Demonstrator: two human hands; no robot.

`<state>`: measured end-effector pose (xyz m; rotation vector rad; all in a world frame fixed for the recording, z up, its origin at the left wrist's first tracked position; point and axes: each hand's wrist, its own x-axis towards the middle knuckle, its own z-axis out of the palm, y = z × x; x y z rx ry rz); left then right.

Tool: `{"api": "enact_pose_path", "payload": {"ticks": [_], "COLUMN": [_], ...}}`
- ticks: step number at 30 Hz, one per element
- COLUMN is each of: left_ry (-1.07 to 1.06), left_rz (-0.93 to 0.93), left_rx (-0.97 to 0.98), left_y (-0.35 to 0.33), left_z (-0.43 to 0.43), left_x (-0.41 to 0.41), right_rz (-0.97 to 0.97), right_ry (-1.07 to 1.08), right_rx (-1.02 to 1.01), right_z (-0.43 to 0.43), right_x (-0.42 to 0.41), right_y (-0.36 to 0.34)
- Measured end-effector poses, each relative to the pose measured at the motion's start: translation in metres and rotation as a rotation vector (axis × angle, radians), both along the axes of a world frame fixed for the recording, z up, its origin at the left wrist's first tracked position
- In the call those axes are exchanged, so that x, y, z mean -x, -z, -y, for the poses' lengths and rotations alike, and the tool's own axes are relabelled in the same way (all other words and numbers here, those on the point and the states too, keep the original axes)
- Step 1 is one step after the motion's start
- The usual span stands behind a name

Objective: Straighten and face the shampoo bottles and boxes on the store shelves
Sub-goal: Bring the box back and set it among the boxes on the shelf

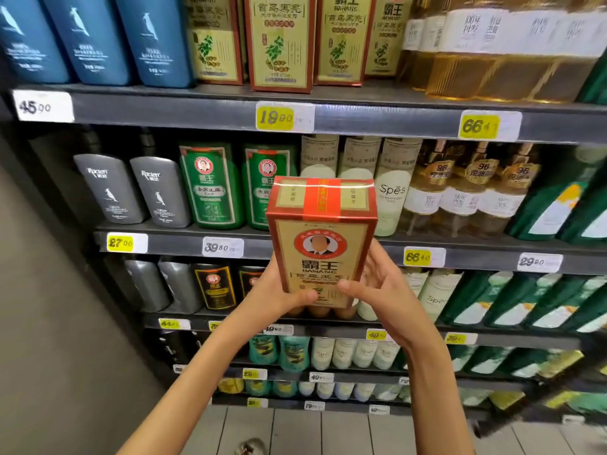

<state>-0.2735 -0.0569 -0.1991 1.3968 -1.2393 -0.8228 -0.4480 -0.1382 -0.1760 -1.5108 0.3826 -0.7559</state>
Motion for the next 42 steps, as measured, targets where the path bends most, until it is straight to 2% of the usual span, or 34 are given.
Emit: {"api": "enact_pose_path", "payload": {"ticks": [4, 7, 9, 12, 15, 20, 22, 26, 29, 31, 34, 38, 42], "left_ry": [-0.032, -0.012, 0.128, 0.289, 0.293, 0.289, 0.267, 0.142, 0.088, 0.105, 0.067, 0.05, 0.032], "left_rz": [0.031, -0.006, -0.182, -0.542, -0.642, -0.621, -0.492, -0.132, -0.111, -0.147, -0.105, -0.064, 0.02], "left_rx": [-0.061, -0.211, -0.322, -0.437, -0.492, -0.465, -0.408, -0.208, -0.095, -0.029, 0.068, 0.085, 0.106], "left_y": [-0.007, -0.018, -0.026, -0.039, -0.045, -0.046, -0.047, -0.06, -0.074, -0.086, -0.116, -0.168, -0.213], "left_z": [-0.012, -0.022, -0.027, -0.032, -0.03, -0.027, -0.029, -0.032, -0.027, -0.021, -0.004, 0.035, 0.073], "left_x": [0.005, 0.011, 0.016, 0.019, 0.021, 0.027, 0.03, 0.035, 0.036, 0.035, 0.034, 0.029, 0.019], "right_rz": [-0.062, -0.264, -0.414, -0.468, -0.492, -0.507, -0.485, -0.358, -0.226, -0.151, -0.055, 0.024, 0.061], "right_ry": [0.062, 0.115, 0.105, 0.131, 0.184, 0.172, 0.149, -0.03, -0.123, -0.085, 0.077, 0.262, 0.28], "right_rx": [-0.033, -0.071, -0.139, -0.311, -0.372, -0.344, -0.268, -0.156, -0.121, -0.059, 0.011, 0.045, 0.065], "right_z": [0.0, -0.002, -0.001, -0.002, -0.001, -0.003, -0.003, -0.007, -0.008, -0.006, 0.004, 0.035, 0.072], "right_x": [0.005, 0.01, 0.014, 0.015, 0.018, 0.025, 0.031, 0.045, 0.051, 0.05, 0.038, 0.015, -0.001], "right_y": [-0.008, -0.015, -0.019, -0.023, -0.019, -0.021, -0.025, -0.033, -0.042, -0.05, -0.074, -0.123, -0.171]}}
